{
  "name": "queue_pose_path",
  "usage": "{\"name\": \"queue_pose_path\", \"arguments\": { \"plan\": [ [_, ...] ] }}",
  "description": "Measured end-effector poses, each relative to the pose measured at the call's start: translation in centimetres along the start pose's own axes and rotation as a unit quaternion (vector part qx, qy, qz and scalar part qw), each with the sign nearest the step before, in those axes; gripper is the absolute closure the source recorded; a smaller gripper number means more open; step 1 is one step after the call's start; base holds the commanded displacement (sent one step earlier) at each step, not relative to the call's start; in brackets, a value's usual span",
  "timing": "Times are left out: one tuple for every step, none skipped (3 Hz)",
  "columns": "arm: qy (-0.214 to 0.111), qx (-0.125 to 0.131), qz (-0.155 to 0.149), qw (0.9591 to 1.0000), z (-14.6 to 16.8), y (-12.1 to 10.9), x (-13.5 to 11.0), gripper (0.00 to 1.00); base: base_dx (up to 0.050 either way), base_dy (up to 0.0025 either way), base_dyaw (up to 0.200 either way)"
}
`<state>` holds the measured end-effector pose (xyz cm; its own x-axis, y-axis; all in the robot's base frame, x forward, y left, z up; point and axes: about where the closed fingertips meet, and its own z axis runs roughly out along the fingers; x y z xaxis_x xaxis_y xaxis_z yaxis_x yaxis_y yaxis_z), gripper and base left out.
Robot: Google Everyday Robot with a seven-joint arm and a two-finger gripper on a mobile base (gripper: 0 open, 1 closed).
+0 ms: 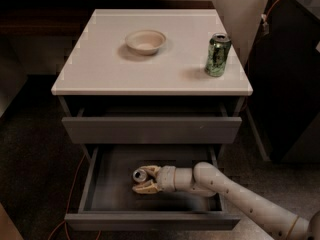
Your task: Place orange can into middle drawer
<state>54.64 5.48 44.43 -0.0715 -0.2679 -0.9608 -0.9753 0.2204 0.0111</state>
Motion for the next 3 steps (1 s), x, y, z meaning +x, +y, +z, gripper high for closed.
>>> {"name": "queue_pose_path", "arguments": {
  "plan": [
    [0.005,-0.010,-0.008,0.9999,0.94,-0.73,0.43,0.55,0.000,0.00000,0.000],
    [0.004,-0.012,-0.008,0.9999,1.17,-0.59,0.35,0.25,0.000,0.00000,0.000],
    [0.004,-0.014,-0.008,0.9999,1.33,-0.47,0.32,0.02,0.000,0.00000,0.000]
  ]
}}
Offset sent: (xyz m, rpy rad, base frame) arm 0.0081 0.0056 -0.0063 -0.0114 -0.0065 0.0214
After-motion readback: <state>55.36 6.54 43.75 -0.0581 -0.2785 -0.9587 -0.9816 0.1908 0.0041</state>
